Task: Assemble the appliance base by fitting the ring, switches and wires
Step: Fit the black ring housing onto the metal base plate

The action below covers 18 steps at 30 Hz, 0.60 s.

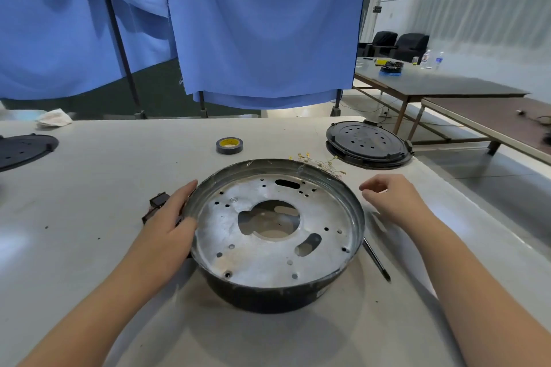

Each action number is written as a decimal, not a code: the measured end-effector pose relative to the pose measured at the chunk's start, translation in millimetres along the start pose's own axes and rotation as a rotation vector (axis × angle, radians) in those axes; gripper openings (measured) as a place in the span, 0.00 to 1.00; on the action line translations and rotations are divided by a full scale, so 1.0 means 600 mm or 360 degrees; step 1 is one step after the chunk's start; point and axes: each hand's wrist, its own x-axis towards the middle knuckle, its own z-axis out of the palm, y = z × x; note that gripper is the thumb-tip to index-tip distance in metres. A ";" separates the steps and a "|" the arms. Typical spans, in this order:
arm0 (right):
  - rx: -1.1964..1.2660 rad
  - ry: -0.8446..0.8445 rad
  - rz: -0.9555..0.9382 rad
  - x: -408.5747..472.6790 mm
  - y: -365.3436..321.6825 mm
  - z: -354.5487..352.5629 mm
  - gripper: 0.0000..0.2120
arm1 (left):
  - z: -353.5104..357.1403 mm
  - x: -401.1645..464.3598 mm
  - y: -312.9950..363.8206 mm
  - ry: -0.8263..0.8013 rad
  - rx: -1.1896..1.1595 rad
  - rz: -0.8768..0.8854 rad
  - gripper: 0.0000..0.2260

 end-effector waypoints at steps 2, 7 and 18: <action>-0.0071 -0.0055 0.0010 0.001 0.004 0.005 0.08 | 0.002 0.000 -0.001 0.0018 -0.0003 0.0037 0.25; -0.0123 -0.0224 -0.0052 -0.001 0.001 0.014 0.05 | 0.005 0.003 -0.007 0.0079 0.0013 0.0036 0.22; 0.0135 -0.0228 -0.0198 -0.013 -0.025 0.015 0.13 | 0.004 0.005 -0.014 0.0098 -0.0022 -0.0003 0.24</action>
